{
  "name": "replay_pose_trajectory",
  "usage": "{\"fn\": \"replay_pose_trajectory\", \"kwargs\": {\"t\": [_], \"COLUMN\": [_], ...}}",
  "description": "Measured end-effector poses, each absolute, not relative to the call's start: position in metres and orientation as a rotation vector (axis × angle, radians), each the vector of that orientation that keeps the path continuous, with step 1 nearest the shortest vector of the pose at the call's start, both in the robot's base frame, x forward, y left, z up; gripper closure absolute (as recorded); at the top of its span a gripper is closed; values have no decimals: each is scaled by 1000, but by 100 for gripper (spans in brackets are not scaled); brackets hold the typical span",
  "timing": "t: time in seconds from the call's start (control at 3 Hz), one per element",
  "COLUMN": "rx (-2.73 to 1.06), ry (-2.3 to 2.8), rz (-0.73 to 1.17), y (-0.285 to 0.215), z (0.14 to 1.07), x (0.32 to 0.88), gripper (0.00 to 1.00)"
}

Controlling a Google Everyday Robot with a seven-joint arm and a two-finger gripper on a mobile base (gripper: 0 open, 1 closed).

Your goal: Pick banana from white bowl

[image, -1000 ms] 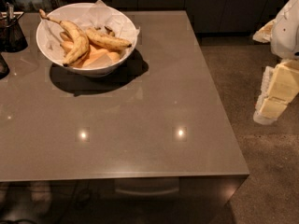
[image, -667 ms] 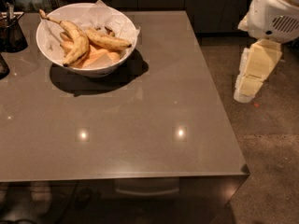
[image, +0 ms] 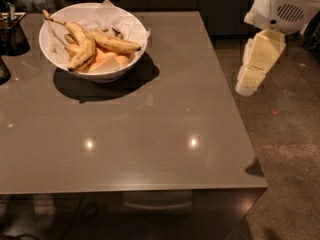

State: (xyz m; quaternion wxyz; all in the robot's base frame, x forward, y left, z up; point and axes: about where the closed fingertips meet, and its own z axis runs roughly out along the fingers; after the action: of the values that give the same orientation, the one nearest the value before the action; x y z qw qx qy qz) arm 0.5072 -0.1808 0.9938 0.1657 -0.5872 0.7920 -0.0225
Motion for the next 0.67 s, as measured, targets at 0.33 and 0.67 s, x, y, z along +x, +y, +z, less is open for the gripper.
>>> {"fn": "replay_pose_trajectory", "kwargs": {"t": [0.33, 0.67], "rx": [-1700, -1785], "ry": [2284, 2268], "rz": [-16, -64], "y": [-156, -125], "z": [987, 972], "x": [545, 573], "gripper": [0, 0]}}
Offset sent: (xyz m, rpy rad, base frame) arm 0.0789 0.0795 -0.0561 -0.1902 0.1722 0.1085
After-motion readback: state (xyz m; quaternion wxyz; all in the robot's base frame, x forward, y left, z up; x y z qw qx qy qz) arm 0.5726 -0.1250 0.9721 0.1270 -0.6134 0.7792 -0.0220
